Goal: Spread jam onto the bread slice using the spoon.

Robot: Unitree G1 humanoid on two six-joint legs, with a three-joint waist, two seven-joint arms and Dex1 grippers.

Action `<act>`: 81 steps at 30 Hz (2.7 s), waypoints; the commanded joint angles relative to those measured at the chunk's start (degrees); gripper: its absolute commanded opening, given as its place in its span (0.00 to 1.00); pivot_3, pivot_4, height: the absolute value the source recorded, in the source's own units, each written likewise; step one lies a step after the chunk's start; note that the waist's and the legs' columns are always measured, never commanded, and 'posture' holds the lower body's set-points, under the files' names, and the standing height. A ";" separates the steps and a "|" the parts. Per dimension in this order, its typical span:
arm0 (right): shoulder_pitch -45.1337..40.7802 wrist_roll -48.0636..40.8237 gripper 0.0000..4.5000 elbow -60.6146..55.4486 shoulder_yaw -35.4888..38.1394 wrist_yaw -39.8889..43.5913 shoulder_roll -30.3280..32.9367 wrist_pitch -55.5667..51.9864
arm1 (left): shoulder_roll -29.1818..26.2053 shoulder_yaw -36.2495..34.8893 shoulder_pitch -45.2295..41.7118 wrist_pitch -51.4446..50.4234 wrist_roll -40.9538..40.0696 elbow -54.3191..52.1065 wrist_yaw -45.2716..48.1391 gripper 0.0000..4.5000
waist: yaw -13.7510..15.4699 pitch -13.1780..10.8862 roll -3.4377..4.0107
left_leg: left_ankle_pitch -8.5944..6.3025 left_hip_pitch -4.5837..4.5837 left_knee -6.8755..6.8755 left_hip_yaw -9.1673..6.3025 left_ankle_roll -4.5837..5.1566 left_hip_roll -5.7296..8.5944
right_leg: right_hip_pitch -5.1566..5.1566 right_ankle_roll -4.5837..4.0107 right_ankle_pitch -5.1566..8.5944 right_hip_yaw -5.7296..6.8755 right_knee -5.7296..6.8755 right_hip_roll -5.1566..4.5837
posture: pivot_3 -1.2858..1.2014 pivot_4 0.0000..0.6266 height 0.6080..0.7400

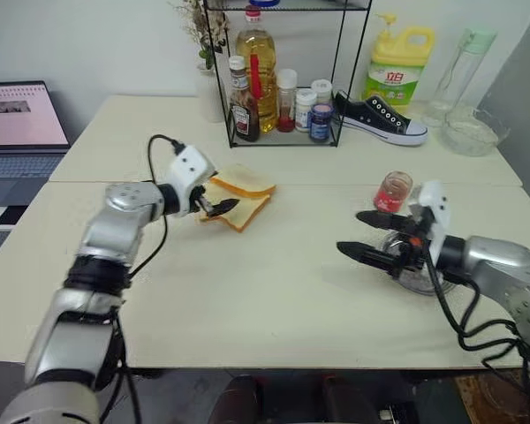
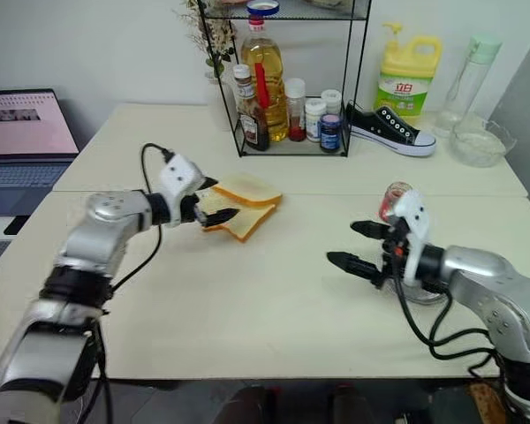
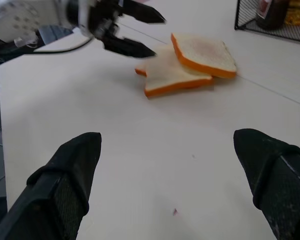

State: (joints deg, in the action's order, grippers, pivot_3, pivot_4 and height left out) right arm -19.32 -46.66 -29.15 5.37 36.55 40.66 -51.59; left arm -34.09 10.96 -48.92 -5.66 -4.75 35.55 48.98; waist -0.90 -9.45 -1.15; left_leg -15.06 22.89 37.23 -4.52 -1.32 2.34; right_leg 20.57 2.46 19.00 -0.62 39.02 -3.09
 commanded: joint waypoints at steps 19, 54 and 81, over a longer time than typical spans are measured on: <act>-3.20 3.22 1.00 0.71 -2.37 -2.81 -5.14 1.31 | 9.53 -4.85 -14.65 17.81 8.44 33.78 -9.26 0.37 | -0.84 -0.14 -0.25 | 0.07 0.36 0.73 0.15 0.14 0.07 | 0.70 0.13 -0.12 -0.04 1.10 0.04 | 0.52 0.24 1.00; 4.98 -10.70 1.00 -5.31 1.86 8.17 7.57 -7.50 | -2.76 7.67 23.74 19.28 0.73 -35.86 26.78 0.01 | -0.46 -0.17 -0.16 | 0.37 0.31 0.75 0.08 0.44 -0.01 | 0.50 0.01 -0.52 -0.24 0.90 0.01 | 0.52 0.24 1.00; 17.11 -17.63 1.00 -7.99 15.04 -3.90 4.32 -8.42 | -14.99 1.98 20.42 -3.60 -14.35 -41.65 35.45 0.99 | -0.61 -0.19 -0.15 | 0.36 0.35 0.68 0.09 0.44 -0.01 | 0.56 0.03 -0.53 -0.24 0.89 0.03 | 0.52 0.24 1.00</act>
State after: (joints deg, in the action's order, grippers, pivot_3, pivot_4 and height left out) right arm -4.29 -59.88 -34.19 15.47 35.10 45.50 -59.41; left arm -48.54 16.33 -27.00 2.13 -11.72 -0.07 85.62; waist -1.50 -9.64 -1.30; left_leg -14.69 23.24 37.92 -4.44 -0.88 2.33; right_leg 21.12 2.49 18.47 -0.85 39.90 -3.06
